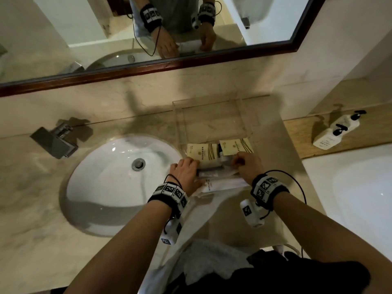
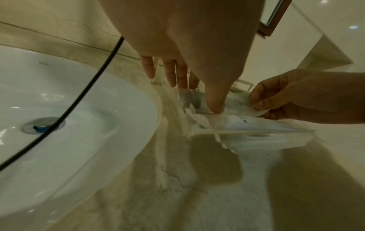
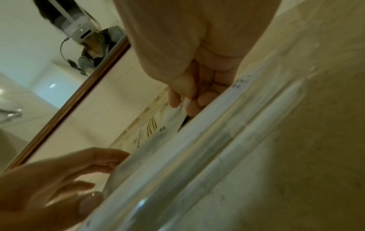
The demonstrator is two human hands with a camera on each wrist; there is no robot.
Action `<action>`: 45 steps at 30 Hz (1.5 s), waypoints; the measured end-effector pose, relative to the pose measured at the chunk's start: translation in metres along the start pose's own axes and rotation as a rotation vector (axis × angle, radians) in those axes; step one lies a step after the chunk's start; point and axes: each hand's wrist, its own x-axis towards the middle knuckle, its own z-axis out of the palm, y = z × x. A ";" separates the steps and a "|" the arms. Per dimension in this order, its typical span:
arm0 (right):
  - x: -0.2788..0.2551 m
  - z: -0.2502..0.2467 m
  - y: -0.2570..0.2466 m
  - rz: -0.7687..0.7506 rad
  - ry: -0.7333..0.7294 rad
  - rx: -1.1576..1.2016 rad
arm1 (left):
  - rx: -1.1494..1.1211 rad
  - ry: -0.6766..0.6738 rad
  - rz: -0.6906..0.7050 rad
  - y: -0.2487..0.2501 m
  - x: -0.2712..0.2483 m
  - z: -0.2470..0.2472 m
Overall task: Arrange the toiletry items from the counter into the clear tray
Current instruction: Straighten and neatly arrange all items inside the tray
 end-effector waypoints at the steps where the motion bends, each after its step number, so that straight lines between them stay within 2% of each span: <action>1: 0.000 0.001 0.001 -0.011 0.004 -0.026 | 0.003 0.008 -0.001 0.000 0.000 0.000; 5: 0.004 0.001 0.004 -0.054 -0.029 -0.132 | 0.033 0.031 0.018 0.003 -0.001 0.001; 7: 0.006 -0.003 0.006 -0.078 0.010 -0.165 | 0.002 0.086 0.004 0.001 -0.002 0.001; 10: 0.005 -0.012 0.013 -0.065 0.199 -0.125 | -0.161 0.223 -0.155 -0.005 -0.005 -0.003; 12: 0.006 -0.020 0.020 -0.068 0.343 -0.133 | -0.333 0.206 -0.324 -0.007 -0.003 -0.005; 14: 0.006 -0.021 0.026 -0.124 0.375 -0.221 | -0.389 0.162 -0.409 -0.008 -0.003 -0.005; 16: 0.007 -0.016 0.027 -0.234 0.273 -0.345 | -0.250 0.189 -0.285 -0.005 -0.001 -0.005; 18: 0.007 -0.008 0.024 -0.333 0.113 -0.445 | -0.105 0.183 -0.061 0.003 0.004 -0.003; 19: 0.007 -0.004 0.020 -0.353 0.031 -0.479 | -0.064 0.141 0.025 0.007 0.008 -0.003; 21: 0.010 0.003 0.008 -0.391 -0.088 -0.504 | -0.004 0.027 0.097 0.012 0.018 -0.001; 24: 0.017 0.015 -0.014 -0.442 -0.149 -0.522 | 0.071 -0.052 0.099 0.014 0.033 0.000; 31: 0.035 0.032 -0.032 -0.428 -0.241 -0.615 | 0.127 0.010 0.065 0.010 0.041 -0.002; 37: 0.031 0.038 -0.027 -0.459 -0.245 -0.706 | 0.082 0.037 0.054 0.008 0.029 0.008; 41: 0.028 0.040 -0.023 -0.451 -0.268 -0.749 | 0.072 -0.011 0.030 0.010 0.022 0.014; 45: 0.024 0.033 -0.029 -0.435 -0.229 -0.657 | 0.037 -0.051 -0.036 0.011 0.017 0.011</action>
